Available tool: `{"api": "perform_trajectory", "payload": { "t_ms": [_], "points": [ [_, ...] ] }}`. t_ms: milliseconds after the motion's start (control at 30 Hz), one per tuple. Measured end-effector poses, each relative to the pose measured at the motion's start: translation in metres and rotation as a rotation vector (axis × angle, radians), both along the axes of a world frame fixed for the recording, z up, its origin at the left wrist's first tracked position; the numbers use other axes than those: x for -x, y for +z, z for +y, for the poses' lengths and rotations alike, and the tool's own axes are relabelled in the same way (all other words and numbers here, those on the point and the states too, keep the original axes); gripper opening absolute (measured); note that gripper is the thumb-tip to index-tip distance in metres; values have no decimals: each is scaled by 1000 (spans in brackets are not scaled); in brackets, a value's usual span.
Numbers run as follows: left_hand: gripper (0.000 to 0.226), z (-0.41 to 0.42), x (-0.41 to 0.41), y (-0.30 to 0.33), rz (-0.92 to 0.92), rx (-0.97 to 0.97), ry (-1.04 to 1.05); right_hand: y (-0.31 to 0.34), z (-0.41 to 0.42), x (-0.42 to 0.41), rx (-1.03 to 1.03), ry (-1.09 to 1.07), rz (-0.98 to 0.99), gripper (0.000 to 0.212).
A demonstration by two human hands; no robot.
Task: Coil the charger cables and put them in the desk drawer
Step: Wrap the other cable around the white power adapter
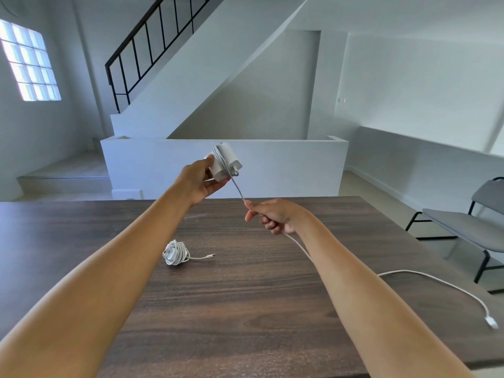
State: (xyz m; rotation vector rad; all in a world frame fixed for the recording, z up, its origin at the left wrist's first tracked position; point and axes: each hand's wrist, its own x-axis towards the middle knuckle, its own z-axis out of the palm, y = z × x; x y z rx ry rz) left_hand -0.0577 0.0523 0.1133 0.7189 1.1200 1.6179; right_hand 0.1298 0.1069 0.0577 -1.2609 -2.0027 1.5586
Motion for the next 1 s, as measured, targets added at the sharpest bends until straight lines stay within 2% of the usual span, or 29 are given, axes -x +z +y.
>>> {"api": "perform_trajectory", "payload": {
  "t_ms": [233,367,433,533,633,700,767,867,933,1000],
  "points": [
    [22,-8,21,1,188,-43,-298,-4,16,-16,-221,-181,-66,43],
    [32,-14,28,3,530,49,-538,8,19,-22,-296,-220,-60,45],
    [36,-16,25,1,654,88,-629,20,19,-21,-349,-236,-80,40],
    [25,-16,12,-2,936,164,-696,37,21,-17,-422,-235,-83,36],
    [29,-11,8,-10,1269,260,-607,48,23,-13,-501,-242,-107,27],
    [31,-8,12,-20,1354,266,-508,53,22,-12,-541,-255,-106,28],
    [37,-4,17,-28,1442,229,-365,56,17,-11,-551,-253,-116,29],
    [43,-3,13,-34,1729,191,-59,53,10,-5,-477,-267,-111,27],
    [41,-3,5,-35,1760,154,159,51,6,1,-384,-276,-74,26],
    [35,1,5,-35,1634,140,332,48,3,6,-286,-260,-33,26]
  ]
}}
